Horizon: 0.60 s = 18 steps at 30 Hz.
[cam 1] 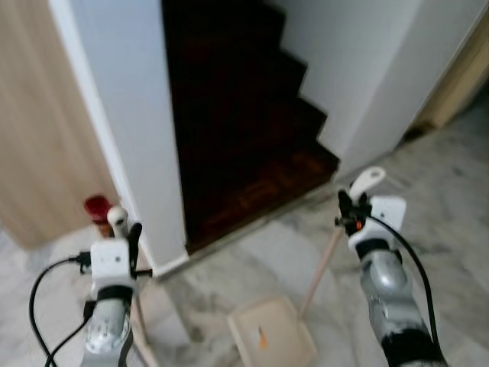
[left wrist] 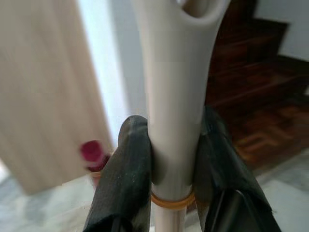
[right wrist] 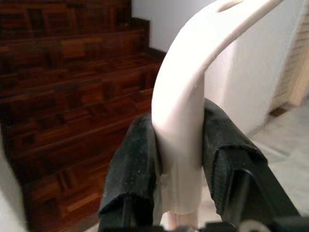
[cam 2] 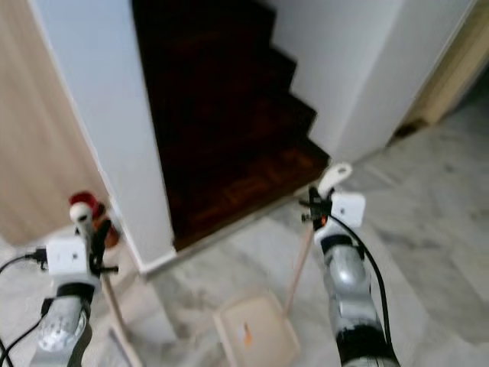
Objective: Sweep floor
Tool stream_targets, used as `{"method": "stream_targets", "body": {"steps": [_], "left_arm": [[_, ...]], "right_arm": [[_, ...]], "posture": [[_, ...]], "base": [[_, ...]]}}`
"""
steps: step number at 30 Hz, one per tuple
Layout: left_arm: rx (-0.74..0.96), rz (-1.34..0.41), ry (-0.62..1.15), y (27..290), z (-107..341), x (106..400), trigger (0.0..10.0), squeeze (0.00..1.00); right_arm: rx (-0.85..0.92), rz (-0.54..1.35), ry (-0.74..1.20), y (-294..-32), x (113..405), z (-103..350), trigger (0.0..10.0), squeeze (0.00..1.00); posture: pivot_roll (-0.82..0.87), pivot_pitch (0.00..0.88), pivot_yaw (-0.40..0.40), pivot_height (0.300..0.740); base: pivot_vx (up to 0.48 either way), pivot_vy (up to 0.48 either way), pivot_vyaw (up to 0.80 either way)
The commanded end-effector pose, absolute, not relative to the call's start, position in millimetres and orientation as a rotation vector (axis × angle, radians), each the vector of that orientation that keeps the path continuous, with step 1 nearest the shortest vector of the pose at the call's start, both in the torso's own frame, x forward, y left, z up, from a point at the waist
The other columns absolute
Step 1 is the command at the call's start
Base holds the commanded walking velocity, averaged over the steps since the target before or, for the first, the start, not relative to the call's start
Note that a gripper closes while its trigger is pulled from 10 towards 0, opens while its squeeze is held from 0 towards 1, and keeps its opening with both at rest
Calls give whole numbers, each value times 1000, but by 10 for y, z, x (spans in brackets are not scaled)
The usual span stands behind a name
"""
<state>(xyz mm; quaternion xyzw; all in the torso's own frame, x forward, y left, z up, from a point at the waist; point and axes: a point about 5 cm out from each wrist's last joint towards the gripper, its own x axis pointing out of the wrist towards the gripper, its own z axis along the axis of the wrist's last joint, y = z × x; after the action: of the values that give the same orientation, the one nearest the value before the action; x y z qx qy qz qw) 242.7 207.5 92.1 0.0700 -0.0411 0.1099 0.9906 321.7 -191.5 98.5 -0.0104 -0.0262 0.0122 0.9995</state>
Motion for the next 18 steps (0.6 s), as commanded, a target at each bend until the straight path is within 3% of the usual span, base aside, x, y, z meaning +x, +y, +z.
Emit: {"method": "stream_targets", "body": {"steps": [1, 11, 18], "left_arm": [[163, 223, -113, 2102, 982, 2431, 10000, 0], [171, 226, -111, 2095, 979, 2432, 10000, 0], [161, 223, -113, 2091, 977, 2435, 10000, 0]], "right_arm": [[-20, 19, -101, -1924, 3245, 1098, 10000, 0], [-24, 4, -100, -1950, 3244, 1104, 10000, 0], [-25, 1, -98, -1953, 3245, 1104, 10000, 0]], "posture": [[-14, 48, -58, 740], [-17, 46, -60, 740], [-18, 47, -62, 740]], "base": [[0, 0, -800], [0, 0, -800], [0, -405, -800]]}}
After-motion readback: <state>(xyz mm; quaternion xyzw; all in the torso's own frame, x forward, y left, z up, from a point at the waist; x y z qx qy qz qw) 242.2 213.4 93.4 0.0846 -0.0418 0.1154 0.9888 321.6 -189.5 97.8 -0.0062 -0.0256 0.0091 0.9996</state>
